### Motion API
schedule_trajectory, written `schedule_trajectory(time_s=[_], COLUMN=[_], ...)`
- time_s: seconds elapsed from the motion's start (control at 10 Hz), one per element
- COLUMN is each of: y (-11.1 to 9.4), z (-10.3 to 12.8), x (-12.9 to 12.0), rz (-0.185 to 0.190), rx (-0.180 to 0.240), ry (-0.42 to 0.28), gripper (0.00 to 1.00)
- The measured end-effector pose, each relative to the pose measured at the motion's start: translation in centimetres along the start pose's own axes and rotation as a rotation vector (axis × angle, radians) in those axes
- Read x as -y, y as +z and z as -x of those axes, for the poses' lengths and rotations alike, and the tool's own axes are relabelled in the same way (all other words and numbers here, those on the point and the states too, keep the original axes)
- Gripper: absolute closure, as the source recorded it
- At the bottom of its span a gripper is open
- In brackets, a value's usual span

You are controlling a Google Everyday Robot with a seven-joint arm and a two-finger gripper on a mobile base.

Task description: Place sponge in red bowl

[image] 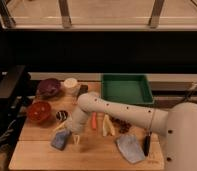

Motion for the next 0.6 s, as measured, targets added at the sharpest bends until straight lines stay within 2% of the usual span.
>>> schedule_trajectory(time_s=[0.6], y=[3.1], z=[-1.3], x=[2.9], rz=[0.008], rx=[0.041], ry=[0.021], gripper=[0.21])
